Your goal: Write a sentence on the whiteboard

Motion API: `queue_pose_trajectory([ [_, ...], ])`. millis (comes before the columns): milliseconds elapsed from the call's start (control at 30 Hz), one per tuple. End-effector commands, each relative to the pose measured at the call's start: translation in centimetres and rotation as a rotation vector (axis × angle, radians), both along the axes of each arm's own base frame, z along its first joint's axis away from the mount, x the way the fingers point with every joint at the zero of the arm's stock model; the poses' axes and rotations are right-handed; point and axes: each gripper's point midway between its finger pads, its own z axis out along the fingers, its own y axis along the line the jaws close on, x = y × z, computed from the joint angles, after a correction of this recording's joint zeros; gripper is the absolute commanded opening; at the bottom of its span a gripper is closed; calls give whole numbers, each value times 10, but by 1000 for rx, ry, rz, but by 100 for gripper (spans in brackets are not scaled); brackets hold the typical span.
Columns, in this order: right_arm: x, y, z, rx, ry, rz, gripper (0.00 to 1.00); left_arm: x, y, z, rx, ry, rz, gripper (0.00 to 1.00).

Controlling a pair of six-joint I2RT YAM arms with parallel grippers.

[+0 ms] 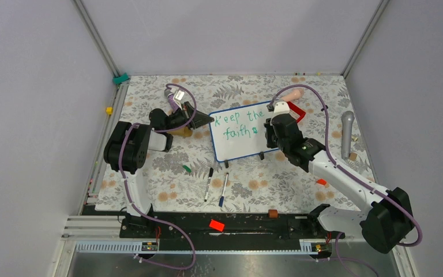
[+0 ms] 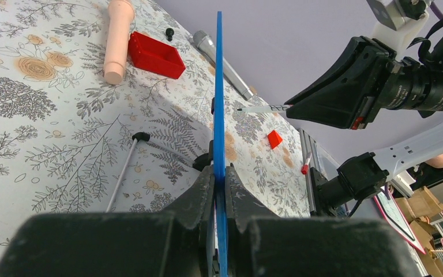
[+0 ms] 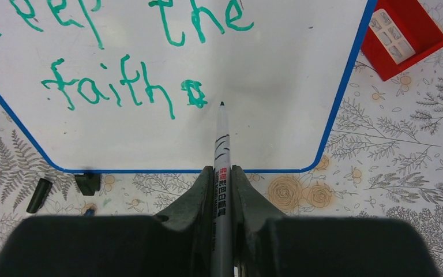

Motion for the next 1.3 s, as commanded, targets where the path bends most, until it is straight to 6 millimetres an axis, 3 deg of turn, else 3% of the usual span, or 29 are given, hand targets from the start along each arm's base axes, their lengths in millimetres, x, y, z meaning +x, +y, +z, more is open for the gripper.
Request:
queue_pose_trajectory([
  [0,18,-4,24,-3,-79,-47,0,-16,-5,10,23,-127,-56,0],
  [700,39,11,19,-18,-56,-46,0,-16,-7,8,25,-122,-76,0],
  [1000,30,18,5,-12,-1,10,0,-17,-8,9,26,-125,-82,0],
  [1267,19,8,-13,-49,44,-4,0,-17,-8,9,25,-124,-80,0],
])
